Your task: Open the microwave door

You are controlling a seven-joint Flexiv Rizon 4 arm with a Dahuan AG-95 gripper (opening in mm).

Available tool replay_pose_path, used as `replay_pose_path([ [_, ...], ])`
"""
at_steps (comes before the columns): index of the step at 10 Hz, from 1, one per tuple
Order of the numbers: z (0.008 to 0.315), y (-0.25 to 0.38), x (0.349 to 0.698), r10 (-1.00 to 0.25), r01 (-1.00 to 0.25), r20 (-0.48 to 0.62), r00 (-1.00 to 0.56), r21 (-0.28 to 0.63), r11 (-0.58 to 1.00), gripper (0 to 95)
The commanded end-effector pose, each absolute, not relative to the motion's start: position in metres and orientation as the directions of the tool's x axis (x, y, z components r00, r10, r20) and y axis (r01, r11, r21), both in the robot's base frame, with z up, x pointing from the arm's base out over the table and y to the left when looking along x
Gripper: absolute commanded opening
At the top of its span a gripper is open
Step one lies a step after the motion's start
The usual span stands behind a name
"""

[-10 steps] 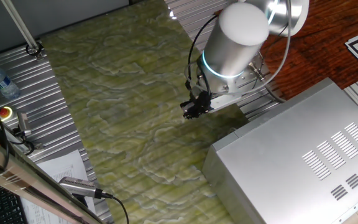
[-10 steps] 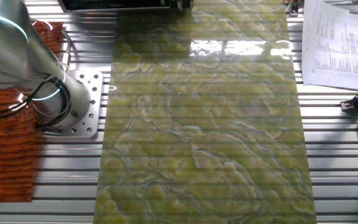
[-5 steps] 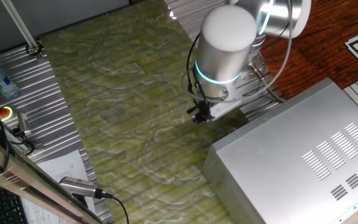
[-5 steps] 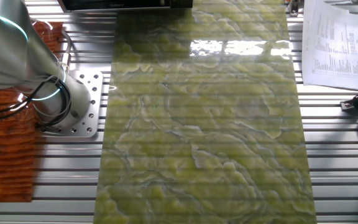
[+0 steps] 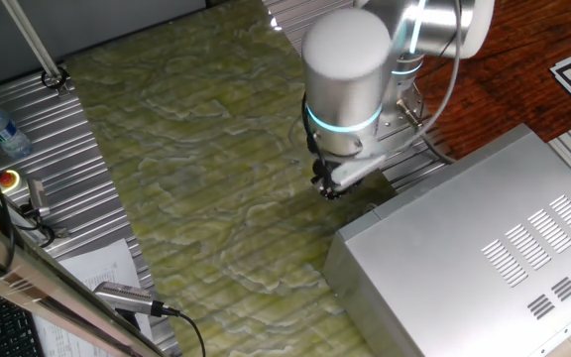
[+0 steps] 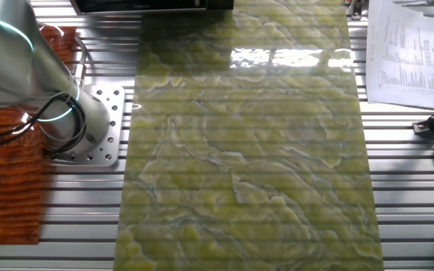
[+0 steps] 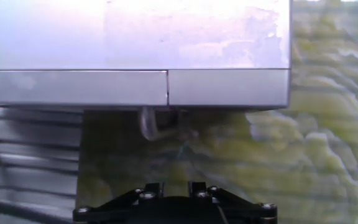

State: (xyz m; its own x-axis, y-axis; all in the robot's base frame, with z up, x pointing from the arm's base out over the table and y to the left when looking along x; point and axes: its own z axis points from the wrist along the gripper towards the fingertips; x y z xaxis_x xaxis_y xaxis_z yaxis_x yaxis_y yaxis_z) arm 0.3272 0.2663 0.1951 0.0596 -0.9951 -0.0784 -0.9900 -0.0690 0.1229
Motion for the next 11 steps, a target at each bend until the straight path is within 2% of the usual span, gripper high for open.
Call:
replay_pose_path([
  [1, 0.195, 0.267, 0.328, -0.998, -0.994, -0.041, -0.053, 0.098, 0.049, 19.0],
  [3, 0.195, 0.267, 0.328, -0.994, -0.994, -0.109, -0.027, 0.105, 0.015, 19.0],
  [4, 0.195, 0.267, 0.328, -0.994, -0.995, -0.113, -0.003, 0.104, -0.009, 38.0],
  [5, 0.195, 0.267, 0.328, -0.993, -0.995, -0.116, 0.001, 0.104, -0.013, 38.0],
  [6, 0.199, 0.274, 0.322, -0.992, -0.994, -0.127, 0.015, 0.103, -0.028, 19.0],
  [11, 0.209, 0.298, 0.297, -0.984, -0.992, -0.159, 0.078, 0.087, -0.092, 19.0],
])
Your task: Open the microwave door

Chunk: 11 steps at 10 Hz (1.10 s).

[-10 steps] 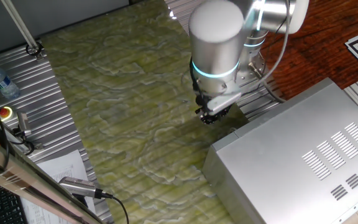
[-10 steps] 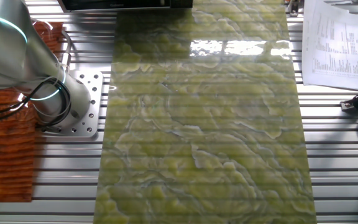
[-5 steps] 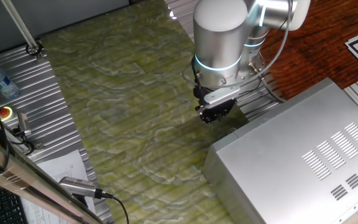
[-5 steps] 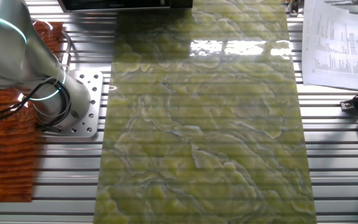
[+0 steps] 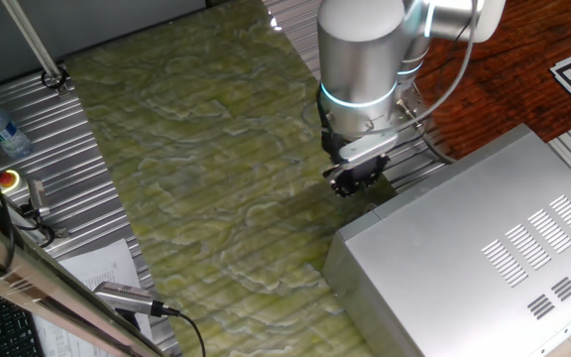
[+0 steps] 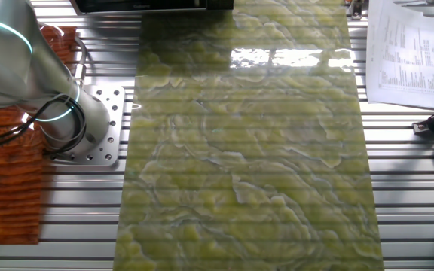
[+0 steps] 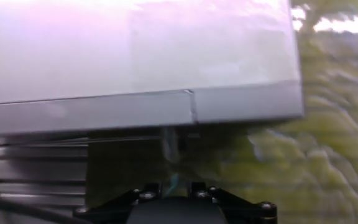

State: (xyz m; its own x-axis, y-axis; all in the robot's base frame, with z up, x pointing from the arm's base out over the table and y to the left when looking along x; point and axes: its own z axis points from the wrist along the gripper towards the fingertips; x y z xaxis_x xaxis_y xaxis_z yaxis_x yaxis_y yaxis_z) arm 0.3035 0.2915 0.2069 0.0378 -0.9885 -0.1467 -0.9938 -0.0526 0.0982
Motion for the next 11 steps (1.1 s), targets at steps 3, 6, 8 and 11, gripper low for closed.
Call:
replay_pose_path([
  [3, 0.207, 0.306, 0.295, -0.972, -0.991, -0.208, 0.113, 0.052, -0.126, 19.0],
  [6, 0.205, 0.302, 0.296, -0.973, -0.994, -0.211, 0.095, 0.024, -0.102, 19.0],
  [8, 0.202, 0.295, 0.298, -0.97, -0.996, -0.23, 0.075, 0.034, -0.085, 19.0],
  [11, 0.2, 0.293, 0.298, -0.967, -0.997, -0.249, 0.051, 0.037, -0.062, 19.0],
])
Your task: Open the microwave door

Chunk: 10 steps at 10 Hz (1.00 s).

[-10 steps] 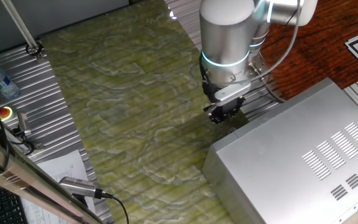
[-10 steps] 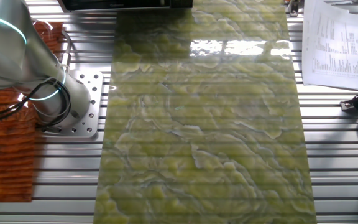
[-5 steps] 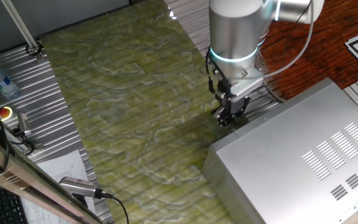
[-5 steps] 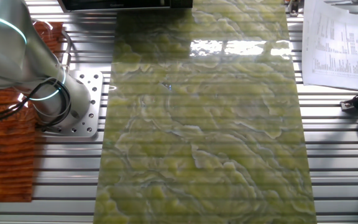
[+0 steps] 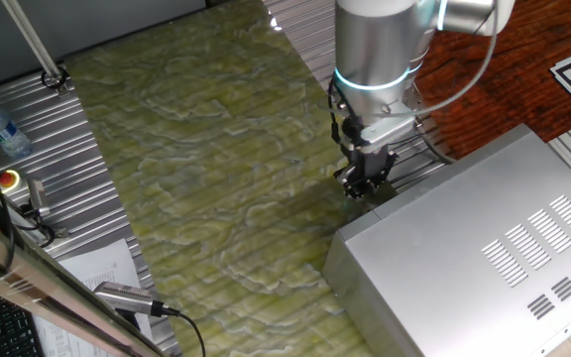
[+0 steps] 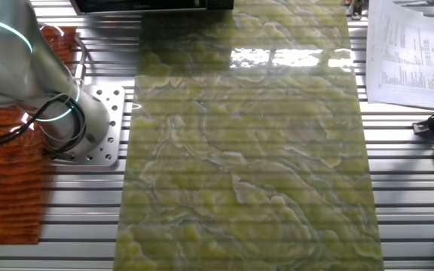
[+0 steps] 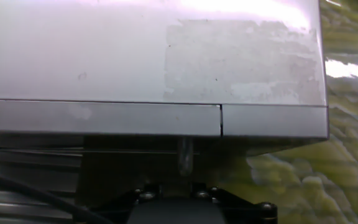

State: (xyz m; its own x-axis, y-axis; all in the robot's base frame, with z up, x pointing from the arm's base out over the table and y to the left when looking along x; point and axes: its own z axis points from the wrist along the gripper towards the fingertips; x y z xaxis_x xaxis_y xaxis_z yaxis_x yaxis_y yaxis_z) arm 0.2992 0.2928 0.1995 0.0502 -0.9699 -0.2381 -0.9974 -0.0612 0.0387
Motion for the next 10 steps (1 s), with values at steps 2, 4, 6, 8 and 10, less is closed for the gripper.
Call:
replay_pose_path([
  [2, 0.201, 0.294, 0.299, -0.95, -0.998, -0.309, 0.038, 0.035, -0.052, 19.0],
  [4, 0.202, 0.304, 0.303, -0.953, -0.998, -0.301, 0.033, 0.037, -0.046, 19.0],
  [6, 0.202, 0.307, 0.304, -0.954, -0.998, -0.299, 0.032, 0.036, -0.045, 19.0],
  [8, 0.2, 0.311, 0.305, -0.951, -0.999, -0.307, 0.029, 0.032, -0.04, 19.0],
  [10, 0.198, 0.315, 0.306, -0.952, -0.999, -0.306, 0.027, 0.033, -0.038, 19.0],
])
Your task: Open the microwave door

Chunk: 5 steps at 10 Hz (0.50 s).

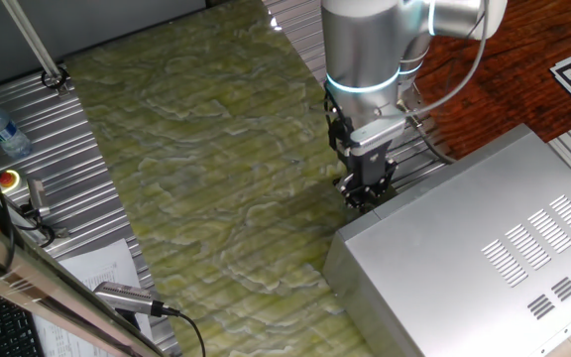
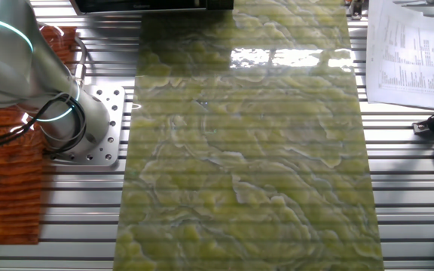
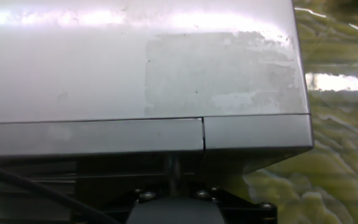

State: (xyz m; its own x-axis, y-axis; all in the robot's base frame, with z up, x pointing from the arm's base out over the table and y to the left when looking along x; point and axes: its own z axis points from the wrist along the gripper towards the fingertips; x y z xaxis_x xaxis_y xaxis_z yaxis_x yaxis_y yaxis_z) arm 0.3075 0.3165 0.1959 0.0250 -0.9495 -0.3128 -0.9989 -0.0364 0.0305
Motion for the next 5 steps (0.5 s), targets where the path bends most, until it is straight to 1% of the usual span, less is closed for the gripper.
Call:
replay_pose_path([
  [1, 0.1981, 0.3159, 0.3059, -0.951, -0.999, -0.308, 0.035, 0.029, -0.046, 19.0],
  [5, 0.198, 0.3222, 0.3018, -0.945, -0.998, -0.325, 0.047, 0.021, -0.057, 19.0],
])
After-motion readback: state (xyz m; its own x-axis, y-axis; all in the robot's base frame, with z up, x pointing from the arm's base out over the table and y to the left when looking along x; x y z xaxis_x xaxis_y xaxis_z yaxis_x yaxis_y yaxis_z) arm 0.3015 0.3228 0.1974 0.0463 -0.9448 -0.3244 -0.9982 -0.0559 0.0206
